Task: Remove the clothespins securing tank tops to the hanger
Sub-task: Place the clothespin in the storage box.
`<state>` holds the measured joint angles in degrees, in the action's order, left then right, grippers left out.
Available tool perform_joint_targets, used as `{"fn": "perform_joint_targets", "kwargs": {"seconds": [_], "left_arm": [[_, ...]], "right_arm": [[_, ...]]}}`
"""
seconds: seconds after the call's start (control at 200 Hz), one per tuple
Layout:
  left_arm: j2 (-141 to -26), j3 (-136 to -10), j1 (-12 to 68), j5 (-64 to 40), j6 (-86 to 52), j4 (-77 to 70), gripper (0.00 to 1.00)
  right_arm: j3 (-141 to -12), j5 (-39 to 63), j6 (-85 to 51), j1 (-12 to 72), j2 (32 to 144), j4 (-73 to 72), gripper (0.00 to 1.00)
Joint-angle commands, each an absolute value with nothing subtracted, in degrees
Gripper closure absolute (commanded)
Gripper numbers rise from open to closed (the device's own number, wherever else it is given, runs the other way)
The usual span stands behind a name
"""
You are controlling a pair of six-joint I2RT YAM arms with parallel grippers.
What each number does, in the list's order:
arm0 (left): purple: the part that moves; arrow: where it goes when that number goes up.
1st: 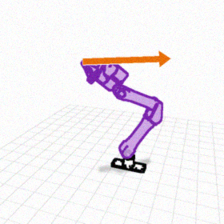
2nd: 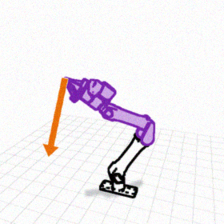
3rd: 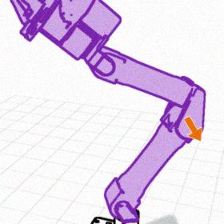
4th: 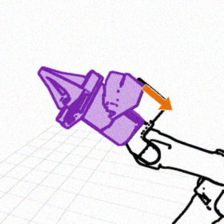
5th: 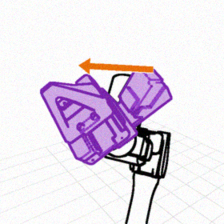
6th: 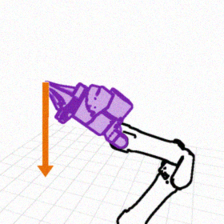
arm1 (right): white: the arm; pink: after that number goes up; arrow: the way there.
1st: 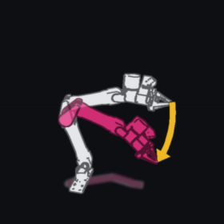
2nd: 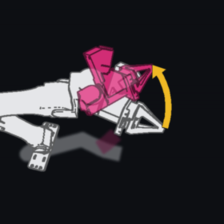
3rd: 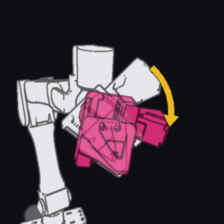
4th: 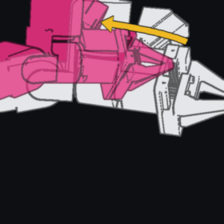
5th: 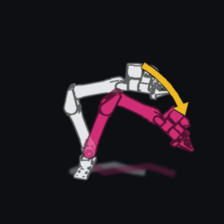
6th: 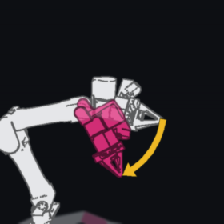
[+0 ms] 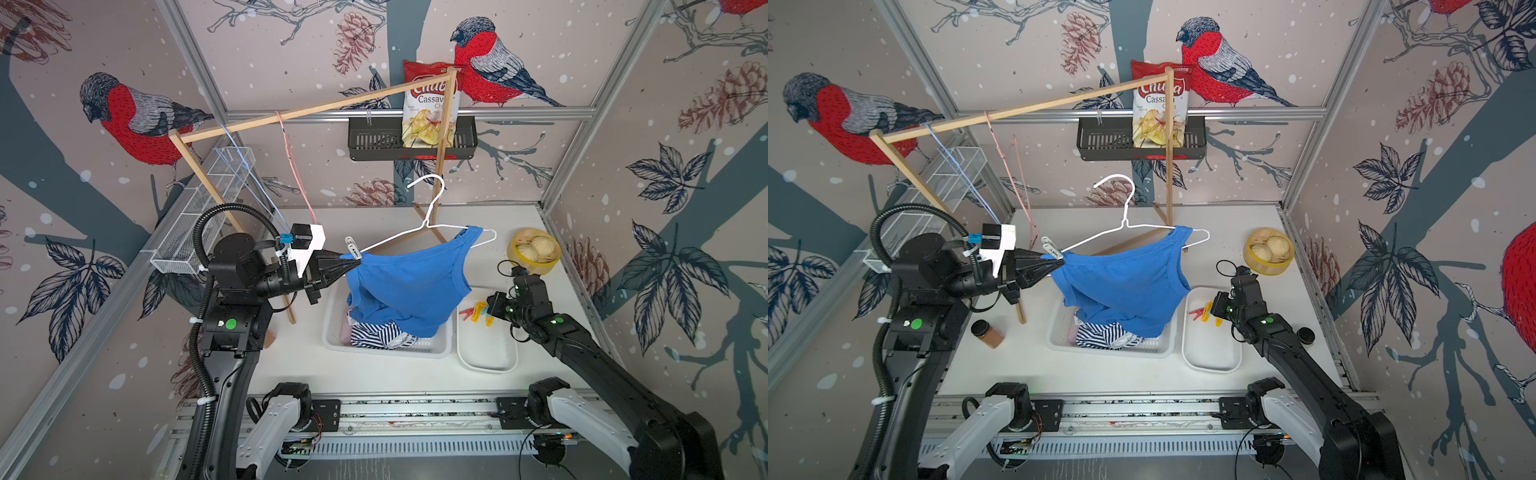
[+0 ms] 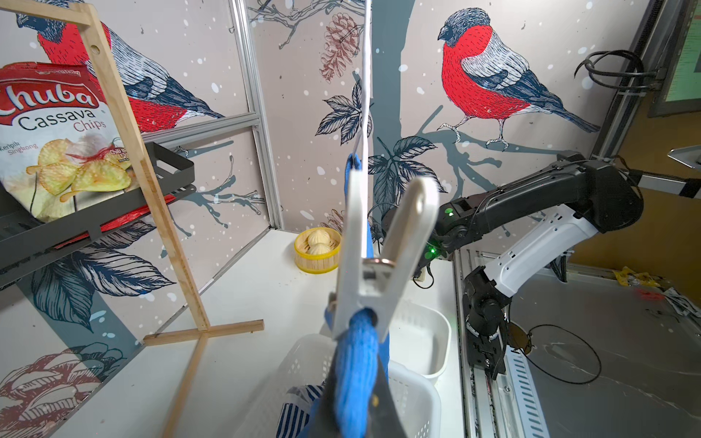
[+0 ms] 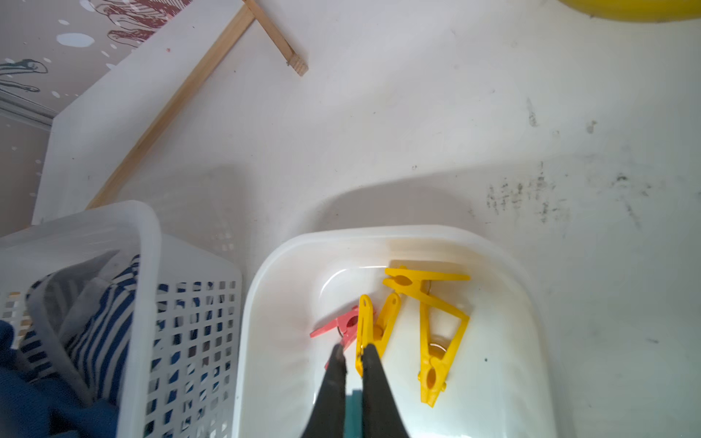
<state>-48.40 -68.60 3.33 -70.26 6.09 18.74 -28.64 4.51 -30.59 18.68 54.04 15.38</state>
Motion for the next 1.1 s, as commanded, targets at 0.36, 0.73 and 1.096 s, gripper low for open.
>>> {"fn": "perform_joint_targets", "kwargs": {"seconds": [0.36, 0.73, 1.096], "left_arm": [[-48.0, -67.8, 4.0, -68.2, 7.2, 17.4, 1.0], [-47.0, -67.0, 4.2, -67.4, 7.7, 18.2, 1.0], [-48.6, -67.2, 4.6, -69.0, 8.3, 17.9, 1.0]], "right_arm": [[-27.6, 3.8, -29.8, 18.9, 65.9, 7.9, 0.74], [-37.4, 4.3, -23.7, 19.0, 44.8, 14.9, 0.35], [-58.1, 26.8, -12.4, 18.9, 35.8, 11.7, 0.24]]}}
